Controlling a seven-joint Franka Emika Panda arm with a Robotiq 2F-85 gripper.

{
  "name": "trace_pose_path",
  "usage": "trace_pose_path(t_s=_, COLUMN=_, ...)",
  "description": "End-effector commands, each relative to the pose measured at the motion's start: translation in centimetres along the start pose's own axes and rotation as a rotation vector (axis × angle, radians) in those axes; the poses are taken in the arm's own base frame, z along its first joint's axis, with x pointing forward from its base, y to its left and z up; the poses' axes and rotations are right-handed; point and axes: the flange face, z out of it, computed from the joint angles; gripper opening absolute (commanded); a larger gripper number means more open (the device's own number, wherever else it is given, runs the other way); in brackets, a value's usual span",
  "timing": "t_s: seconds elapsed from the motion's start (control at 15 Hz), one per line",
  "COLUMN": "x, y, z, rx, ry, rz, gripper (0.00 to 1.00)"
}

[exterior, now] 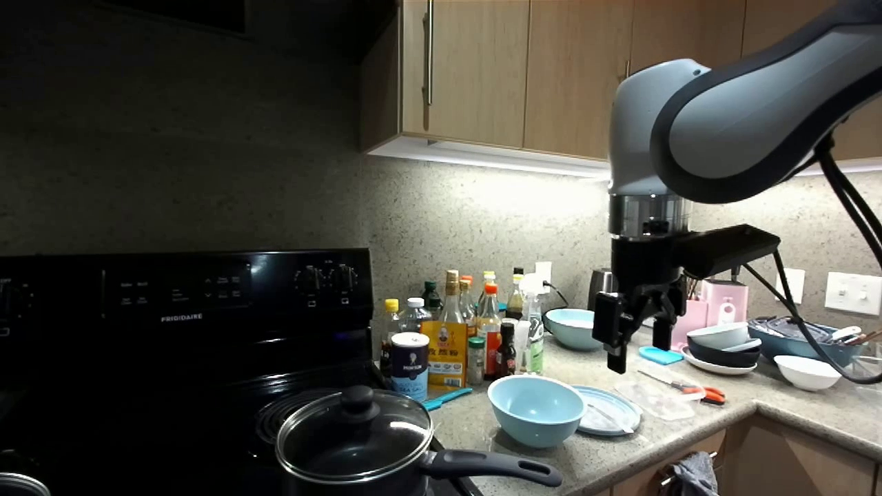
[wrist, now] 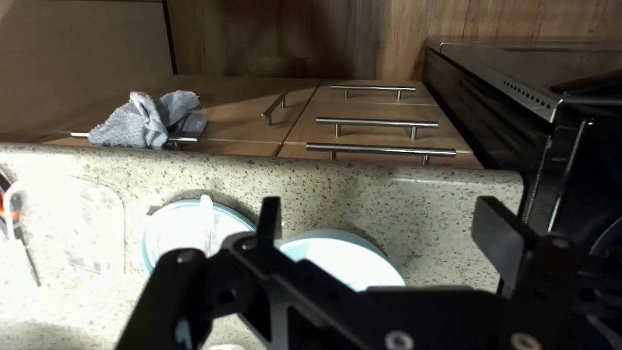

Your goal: Put the silver spoon inside the bowl on the left.

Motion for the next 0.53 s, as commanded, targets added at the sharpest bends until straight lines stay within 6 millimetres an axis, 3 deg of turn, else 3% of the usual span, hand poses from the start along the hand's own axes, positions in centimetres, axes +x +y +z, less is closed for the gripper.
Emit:
trace_pose_path(t_s=0.0, x=0.6, y=5.4, z=3.3, rx=0.004, ry=-0.103, rz=0.101, gripper=1.0)
trace_pose_path(t_s=0.33, x=1.6, y=13.6, z=9.5, rx=0.092, ry=-0.223, rz=0.205, gripper=1.0)
trace_pose_path(t_s=0.4, x=1.7, y=14.3, z=10.0, rx=0.114, ry=-0.236, rz=0.225, gripper=1.0)
trace_pose_path(t_s=0.47, x=0.7, y=13.3, z=8.9, rx=0.07, ry=-0.214, rz=0.22, gripper=1.0)
